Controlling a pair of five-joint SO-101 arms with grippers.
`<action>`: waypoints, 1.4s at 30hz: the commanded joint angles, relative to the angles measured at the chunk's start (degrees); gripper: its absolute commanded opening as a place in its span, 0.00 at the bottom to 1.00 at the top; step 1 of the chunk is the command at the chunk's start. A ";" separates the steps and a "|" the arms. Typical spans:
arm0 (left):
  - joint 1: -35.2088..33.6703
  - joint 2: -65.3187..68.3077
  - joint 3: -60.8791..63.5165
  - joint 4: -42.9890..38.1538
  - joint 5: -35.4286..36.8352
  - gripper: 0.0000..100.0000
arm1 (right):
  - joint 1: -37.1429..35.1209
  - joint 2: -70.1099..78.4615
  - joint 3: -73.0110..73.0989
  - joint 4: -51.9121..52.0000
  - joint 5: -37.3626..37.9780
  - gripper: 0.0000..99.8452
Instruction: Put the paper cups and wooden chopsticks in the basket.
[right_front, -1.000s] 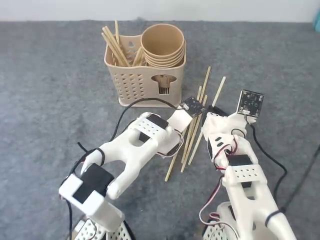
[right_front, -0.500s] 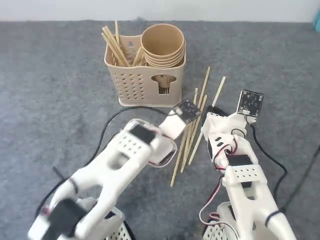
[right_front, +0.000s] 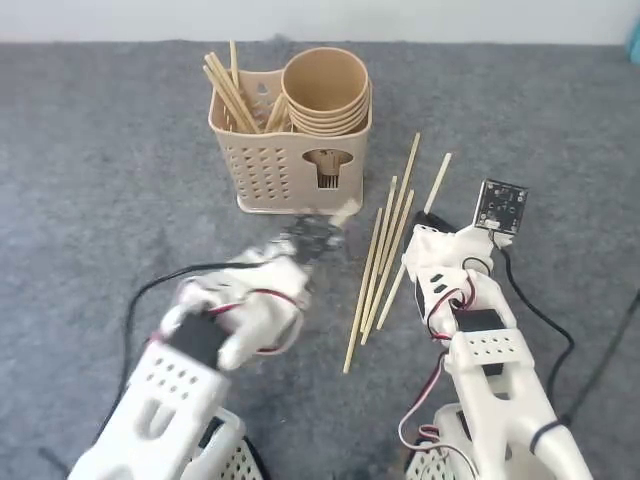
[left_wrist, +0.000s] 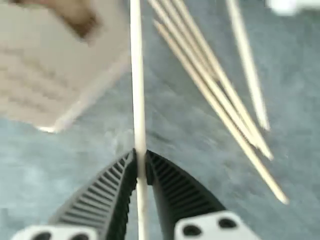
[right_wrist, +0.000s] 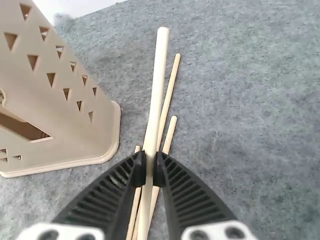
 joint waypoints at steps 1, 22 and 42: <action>-8.62 -14.07 0.92 -1.32 -0.97 0.01 | -0.04 -0.48 -0.44 -1.10 0.62 0.01; -13.80 -43.87 14.81 -37.80 -0.44 0.01 | -0.57 -0.57 0.44 -1.27 0.62 0.01; -3.78 -43.69 24.22 -80.53 -0.44 0.01 | -0.66 -0.57 0.79 -1.27 0.62 0.01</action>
